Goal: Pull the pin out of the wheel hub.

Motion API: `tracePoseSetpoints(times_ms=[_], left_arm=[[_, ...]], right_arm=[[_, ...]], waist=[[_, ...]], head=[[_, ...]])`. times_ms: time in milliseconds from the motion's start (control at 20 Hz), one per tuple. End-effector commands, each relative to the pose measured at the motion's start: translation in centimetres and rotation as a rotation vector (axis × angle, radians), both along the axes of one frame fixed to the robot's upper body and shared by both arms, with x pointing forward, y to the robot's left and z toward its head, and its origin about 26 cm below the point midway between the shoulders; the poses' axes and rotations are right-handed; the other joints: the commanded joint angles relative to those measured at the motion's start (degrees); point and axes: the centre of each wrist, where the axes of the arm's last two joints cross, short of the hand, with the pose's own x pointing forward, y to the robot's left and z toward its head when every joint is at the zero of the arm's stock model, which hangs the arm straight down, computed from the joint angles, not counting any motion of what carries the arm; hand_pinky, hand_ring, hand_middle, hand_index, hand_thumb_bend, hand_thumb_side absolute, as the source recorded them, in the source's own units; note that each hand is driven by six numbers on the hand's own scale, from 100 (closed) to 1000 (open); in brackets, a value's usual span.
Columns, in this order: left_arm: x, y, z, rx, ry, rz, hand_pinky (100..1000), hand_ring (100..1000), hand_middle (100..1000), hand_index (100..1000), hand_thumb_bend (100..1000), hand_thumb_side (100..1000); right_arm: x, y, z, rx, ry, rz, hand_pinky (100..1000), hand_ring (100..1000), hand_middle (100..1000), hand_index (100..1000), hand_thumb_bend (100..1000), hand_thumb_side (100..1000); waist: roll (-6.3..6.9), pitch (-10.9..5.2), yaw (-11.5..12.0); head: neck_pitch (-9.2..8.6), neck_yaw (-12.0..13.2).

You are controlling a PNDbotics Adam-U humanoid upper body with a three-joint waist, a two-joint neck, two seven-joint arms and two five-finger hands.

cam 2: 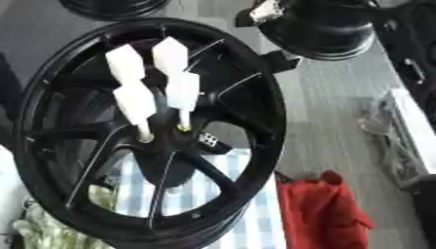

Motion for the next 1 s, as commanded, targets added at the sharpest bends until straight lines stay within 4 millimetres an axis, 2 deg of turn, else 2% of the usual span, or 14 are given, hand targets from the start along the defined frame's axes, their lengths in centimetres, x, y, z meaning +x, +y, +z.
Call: tracePoseSetpoints(times_ms=[50,350,650,1000], left_arm=[[0.0,0.1,1.4,-0.003,-0.045,0.005,658,808,738,768,359,719],[0.1,0.1,1.6,-0.015,-0.054,0.013,658,808,737,767,362,717],[0.2,-0.1,2.0,-0.015,-0.066,0.006,658,808,737,767,363,717],[0.4,-0.4,2.6,-0.016,-0.083,-0.004,658,808,737,766,367,715]], right_arm=[[0.1,0.4,0.7,-0.041,-0.036,0.01,901,860,818,846,437,233],[0.8,1.2,0.1,-0.07,-0.04,0.041,901,859,817,845,425,201],[1.1,1.3,0.3,-0.063,-0.049,0.052,900,855,808,841,409,135],[1.6,1.5,0.6,-0.075,-0.066,0.053,900,851,802,834,404,118]], waist=[[0.42,-1.03,0.2],[0.3,-0.91,0.6],[-0.18,-0.4,1.5],[-0.91,0.21,2.7]], head=[[-1.17,-0.4],[-1.06,-0.7],[-1.18,-1.4],[-1.49,-2.8]])
